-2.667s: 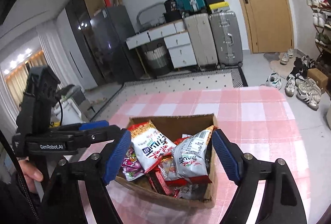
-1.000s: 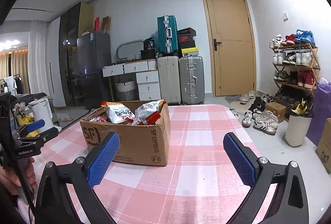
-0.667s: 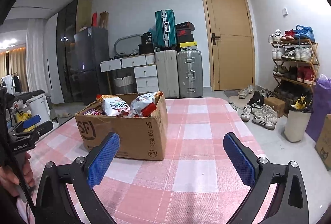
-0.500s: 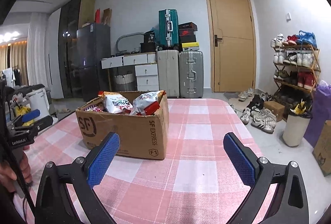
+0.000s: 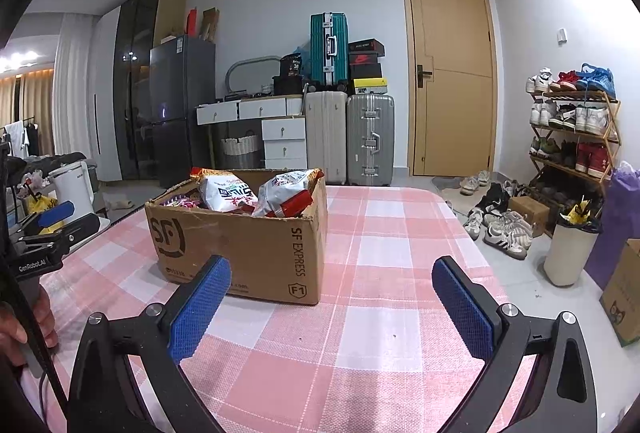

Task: Organize snacks

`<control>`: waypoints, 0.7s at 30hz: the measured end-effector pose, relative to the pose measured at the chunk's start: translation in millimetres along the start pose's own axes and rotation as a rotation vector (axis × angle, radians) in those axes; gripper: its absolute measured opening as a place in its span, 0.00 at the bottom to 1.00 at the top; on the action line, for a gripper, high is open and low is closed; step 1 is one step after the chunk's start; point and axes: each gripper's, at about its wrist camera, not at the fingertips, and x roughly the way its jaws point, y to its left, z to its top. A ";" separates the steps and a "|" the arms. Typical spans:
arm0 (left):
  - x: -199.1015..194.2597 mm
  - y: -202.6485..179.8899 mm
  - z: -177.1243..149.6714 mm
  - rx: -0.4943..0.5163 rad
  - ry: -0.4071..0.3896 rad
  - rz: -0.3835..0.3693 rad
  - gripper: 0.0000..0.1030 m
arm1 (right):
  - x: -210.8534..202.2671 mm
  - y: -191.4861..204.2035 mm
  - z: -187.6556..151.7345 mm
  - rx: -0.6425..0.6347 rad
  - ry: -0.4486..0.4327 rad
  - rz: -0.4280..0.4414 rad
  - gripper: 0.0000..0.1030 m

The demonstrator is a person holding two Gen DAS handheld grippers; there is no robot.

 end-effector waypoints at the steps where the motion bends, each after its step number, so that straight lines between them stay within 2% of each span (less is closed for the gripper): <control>1: -0.4 0.1 0.1 -0.001 -0.001 0.000 0.99 | -0.1 0.1 0.2 0.000 -0.002 -0.002 0.99; 21: -0.1 -0.3 -0.3 0.000 -0.001 0.000 0.99 | 1.9 -0.6 -0.1 0.000 -0.007 -0.012 0.99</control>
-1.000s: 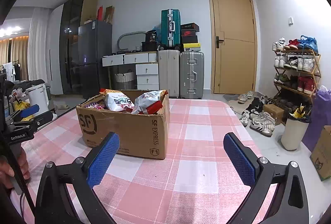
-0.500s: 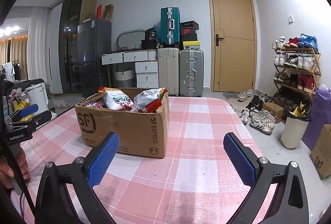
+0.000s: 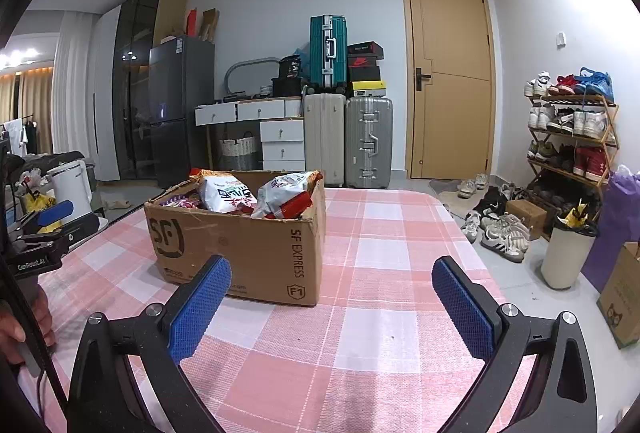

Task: Organize snacks

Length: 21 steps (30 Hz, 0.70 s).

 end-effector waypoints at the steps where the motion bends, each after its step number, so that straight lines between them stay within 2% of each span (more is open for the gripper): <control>1: -0.1 -0.2 -0.2 0.000 0.000 0.000 0.99 | -0.7 -0.4 -0.1 0.001 0.000 0.000 0.99; 21: 0.2 -0.9 -0.8 0.000 0.000 0.000 0.99 | -4.9 -6.0 -2.2 0.002 0.000 -0.004 0.99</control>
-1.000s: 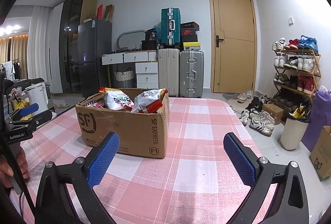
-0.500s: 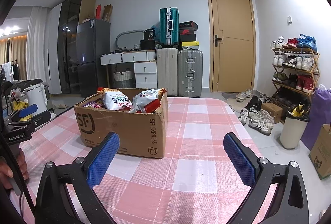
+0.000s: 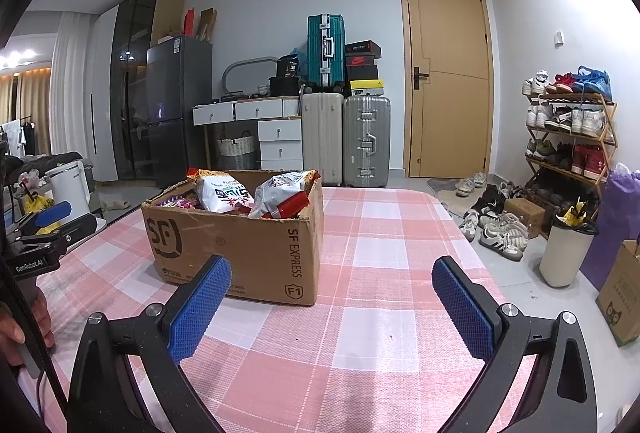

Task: Organize snacks

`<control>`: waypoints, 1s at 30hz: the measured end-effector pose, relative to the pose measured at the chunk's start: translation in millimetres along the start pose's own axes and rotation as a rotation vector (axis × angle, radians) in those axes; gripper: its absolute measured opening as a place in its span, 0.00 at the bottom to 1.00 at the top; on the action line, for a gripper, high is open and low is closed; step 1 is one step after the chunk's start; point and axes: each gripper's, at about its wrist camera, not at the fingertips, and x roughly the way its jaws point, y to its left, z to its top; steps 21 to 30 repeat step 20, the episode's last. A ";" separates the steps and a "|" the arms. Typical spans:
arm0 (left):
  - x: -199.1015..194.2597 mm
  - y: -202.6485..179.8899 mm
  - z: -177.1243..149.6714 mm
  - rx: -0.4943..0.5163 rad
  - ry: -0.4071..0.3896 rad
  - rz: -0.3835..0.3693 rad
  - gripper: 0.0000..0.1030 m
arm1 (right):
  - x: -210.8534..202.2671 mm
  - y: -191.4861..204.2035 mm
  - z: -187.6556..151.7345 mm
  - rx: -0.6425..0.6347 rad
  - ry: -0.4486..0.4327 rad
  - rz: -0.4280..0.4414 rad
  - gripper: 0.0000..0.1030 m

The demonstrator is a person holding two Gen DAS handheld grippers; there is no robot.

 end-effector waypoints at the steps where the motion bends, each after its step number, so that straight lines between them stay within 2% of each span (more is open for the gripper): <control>1: -0.2 0.8 0.7 0.000 0.000 0.000 0.99 | 0.1 -0.3 0.1 0.000 0.000 -0.001 0.99; 30: 2.7 4.4 0.3 -0.009 0.005 0.021 0.99 | -0.6 -4.2 0.6 0.013 0.008 -0.009 0.99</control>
